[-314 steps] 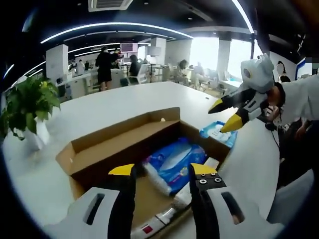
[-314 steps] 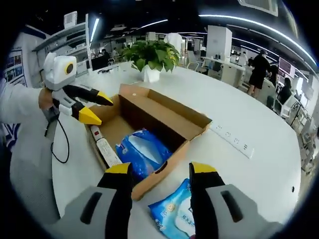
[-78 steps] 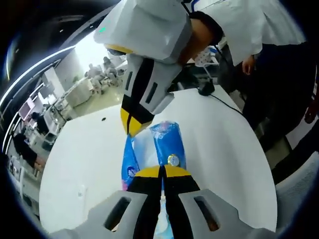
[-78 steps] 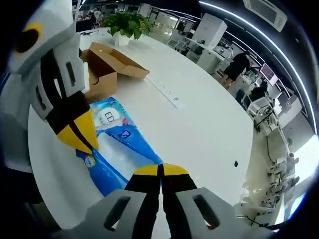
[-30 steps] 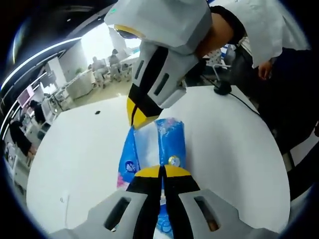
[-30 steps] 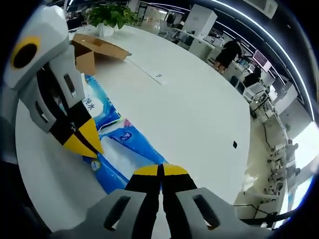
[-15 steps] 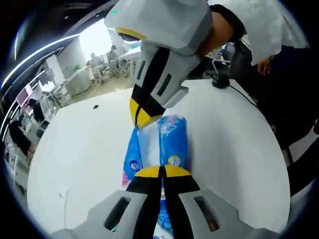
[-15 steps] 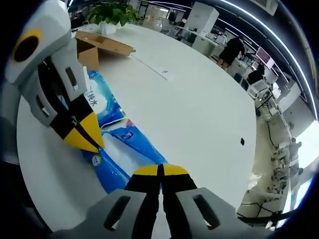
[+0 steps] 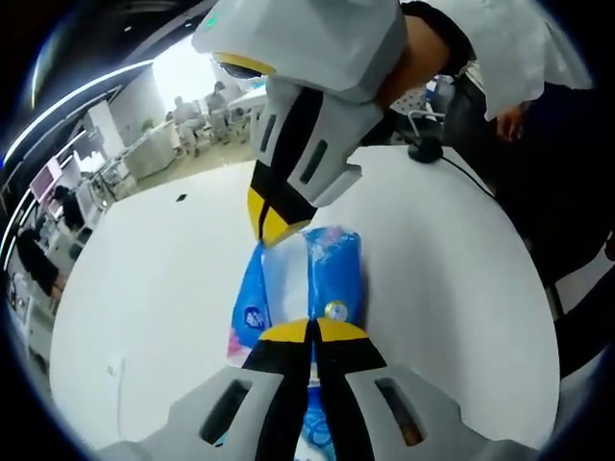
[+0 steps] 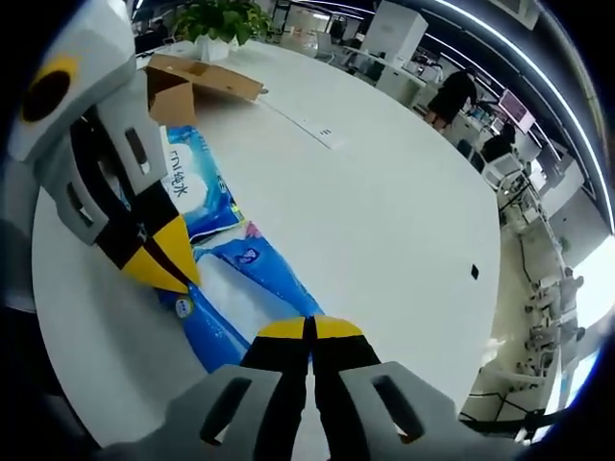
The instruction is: Operate the shoe box by opening the lid, removing the specified soft item, and placing it in the target area until the item is outside and the box remains undamaged.
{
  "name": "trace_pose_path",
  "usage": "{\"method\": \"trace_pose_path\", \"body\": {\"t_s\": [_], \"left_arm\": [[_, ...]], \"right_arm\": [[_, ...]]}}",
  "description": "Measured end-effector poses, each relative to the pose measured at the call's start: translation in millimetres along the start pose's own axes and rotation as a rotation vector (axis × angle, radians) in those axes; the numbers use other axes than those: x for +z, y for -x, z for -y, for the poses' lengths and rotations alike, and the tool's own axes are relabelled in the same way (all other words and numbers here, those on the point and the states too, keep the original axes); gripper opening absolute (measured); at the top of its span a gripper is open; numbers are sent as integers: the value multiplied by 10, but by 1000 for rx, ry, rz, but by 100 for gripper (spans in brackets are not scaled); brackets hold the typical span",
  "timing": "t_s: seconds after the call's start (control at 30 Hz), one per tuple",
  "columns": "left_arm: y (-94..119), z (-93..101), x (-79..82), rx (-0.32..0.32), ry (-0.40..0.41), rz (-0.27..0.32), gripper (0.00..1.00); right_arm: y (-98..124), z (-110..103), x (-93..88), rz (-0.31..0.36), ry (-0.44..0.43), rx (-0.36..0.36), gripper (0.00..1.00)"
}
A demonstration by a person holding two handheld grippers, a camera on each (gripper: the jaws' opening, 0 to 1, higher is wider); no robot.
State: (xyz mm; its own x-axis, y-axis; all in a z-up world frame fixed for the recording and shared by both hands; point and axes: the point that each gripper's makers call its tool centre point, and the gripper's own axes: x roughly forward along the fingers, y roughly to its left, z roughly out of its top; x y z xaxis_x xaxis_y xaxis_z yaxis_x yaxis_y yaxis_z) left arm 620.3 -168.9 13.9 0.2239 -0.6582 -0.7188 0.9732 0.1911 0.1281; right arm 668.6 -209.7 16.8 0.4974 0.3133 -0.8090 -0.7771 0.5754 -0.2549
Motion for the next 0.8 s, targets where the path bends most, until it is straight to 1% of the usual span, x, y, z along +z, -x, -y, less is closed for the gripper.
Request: {"method": "trace_pose_path", "body": {"t_s": [0.2,0.27,0.47,0.53,0.6,0.67,0.8], "left_arm": [[-26,15,-24,-3,19,-6,0],[-25,16,-21,-1,22,-3,0],[-27,19,-32,-1,32,2,0],[-27,20,-37,-1,31,2,2],[-29,30,-30,-9,47,11,4],[-25,33,-30,-10,55,14,7],[24,79,-1,-12,61,25,11]], "right_arm": [[-19,3,-5,-1,-10,-1,0],[-23,4,-8,-2,-23,1,0],[-16,3,-21,0,-23,-3,0],[-17,2,-24,1,-20,-3,0],[-16,1,-31,-2,-22,-4,0],[-25,25,-30,1,-23,-8,2],[7,57,-2,19,-43,-8,9]]}}
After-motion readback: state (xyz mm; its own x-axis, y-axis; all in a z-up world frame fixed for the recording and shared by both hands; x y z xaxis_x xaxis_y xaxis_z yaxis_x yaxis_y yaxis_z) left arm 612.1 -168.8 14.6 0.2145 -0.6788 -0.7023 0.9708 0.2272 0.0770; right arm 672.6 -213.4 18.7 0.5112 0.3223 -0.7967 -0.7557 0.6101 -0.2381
